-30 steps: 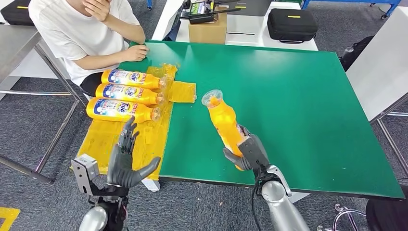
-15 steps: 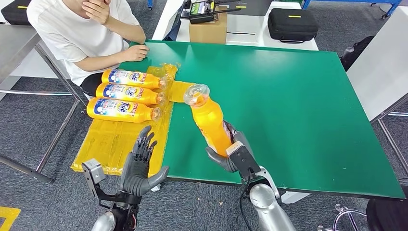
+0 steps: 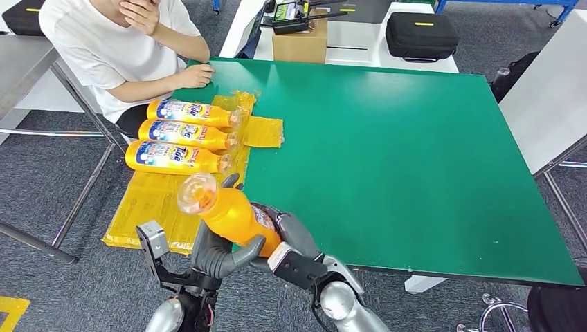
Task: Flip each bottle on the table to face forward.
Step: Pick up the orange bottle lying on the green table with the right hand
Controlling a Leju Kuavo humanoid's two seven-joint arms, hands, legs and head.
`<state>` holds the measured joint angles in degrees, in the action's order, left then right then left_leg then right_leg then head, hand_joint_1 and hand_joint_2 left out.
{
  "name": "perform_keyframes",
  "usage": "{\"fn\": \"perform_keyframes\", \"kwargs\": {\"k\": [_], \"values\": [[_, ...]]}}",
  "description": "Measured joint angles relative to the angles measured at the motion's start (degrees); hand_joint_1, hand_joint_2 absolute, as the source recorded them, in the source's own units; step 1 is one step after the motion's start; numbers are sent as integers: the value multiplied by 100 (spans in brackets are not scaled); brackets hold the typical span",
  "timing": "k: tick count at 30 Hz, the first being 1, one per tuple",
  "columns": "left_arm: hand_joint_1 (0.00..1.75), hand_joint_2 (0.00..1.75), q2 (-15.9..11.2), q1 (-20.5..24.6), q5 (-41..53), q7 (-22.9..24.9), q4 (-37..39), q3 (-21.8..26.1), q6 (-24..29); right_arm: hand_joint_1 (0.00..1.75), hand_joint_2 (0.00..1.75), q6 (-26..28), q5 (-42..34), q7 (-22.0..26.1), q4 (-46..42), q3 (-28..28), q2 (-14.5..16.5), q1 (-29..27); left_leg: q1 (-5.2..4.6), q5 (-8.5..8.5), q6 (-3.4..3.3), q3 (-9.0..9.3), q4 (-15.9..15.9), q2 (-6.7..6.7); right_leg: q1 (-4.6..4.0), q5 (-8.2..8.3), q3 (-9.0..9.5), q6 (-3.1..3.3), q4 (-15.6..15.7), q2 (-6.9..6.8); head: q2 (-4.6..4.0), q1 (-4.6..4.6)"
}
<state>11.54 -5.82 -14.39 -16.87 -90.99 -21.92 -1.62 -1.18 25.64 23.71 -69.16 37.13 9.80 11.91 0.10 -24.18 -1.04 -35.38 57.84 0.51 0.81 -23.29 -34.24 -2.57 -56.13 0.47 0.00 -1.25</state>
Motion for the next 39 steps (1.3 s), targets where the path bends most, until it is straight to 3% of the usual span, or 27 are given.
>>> {"fn": "perform_keyframes", "kwargs": {"k": [7,10,11,12,13,14,16,17,18,26,33,39], "values": [[2,175,2,44,-74,-54,0,-15,132,169,175,-24,56,14,185,265,-40,131,-1,0,0,0,0,-1,1,0,-1,0,1,0,-1,0],[50,175,2,82,-300,-49,-1,-1,34,154,175,-82,89,29,307,373,-69,255,-1,0,0,0,0,-2,0,0,-1,0,0,1,0,0],[92,175,1,92,-359,-37,-2,3,-16,151,175,-99,85,34,349,399,-85,306,-1,0,0,0,0,-2,0,0,-2,0,0,1,0,0],[120,175,-1,100,-406,-23,-2,6,-60,149,175,-113,80,39,386,420,-99,355,0,1,1,0,0,-2,0,1,-1,0,0,1,0,0],[147,175,-2,106,-444,-8,-2,9,-93,127,131,-121,75,44,421,439,-112,399,0,1,1,0,0,-2,0,1,-1,0,0,1,0,0],[175,175,-3,110,-469,6,-2,14,-113,92,87,-125,74,49,452,455,-122,434,0,1,1,0,0,-2,0,1,-1,0,0,1,0,0],[175,175,-4,120,-519,43,-2,28,-121,19,0,-128,72,55,498,485,-133,474,0,1,1,0,0,-2,0,1,-1,0,0,1,0,0],[175,175,-4,126,-559,69,-2,37,-127,3,0,-128,69,55,517,498,-136,482,0,1,1,0,0,-1,0,1,-1,0,0,0,0,0],[175,175,-4,131,-613,98,-2,45,-137,0,0,-126,67,48,533,506,-136,488,-1,1,1,0,0,-1,0,1,-1,0,0,0,0,0],[175,175,-4,134,-932,178,-2,189,-186,0,0,-14,12,-35,593,519,-89,513,-1,1,1,-1,0,-2,0,0,-3,0,0,0,-1,0],[175,175,-4,222,-790,185,-2,261,233,0,0,224,12,-19,592,519,-40,411,-1,1,1,-1,0,-2,0,1,-3,0,0,1,-1,1],[175,175,-7,418,-446,108,-1,490,1097,0,0,697,141,129,457,519,12,208,0,1,1,-1,0,-1,0,0,-3,0,-1,0,-1,0]]}}
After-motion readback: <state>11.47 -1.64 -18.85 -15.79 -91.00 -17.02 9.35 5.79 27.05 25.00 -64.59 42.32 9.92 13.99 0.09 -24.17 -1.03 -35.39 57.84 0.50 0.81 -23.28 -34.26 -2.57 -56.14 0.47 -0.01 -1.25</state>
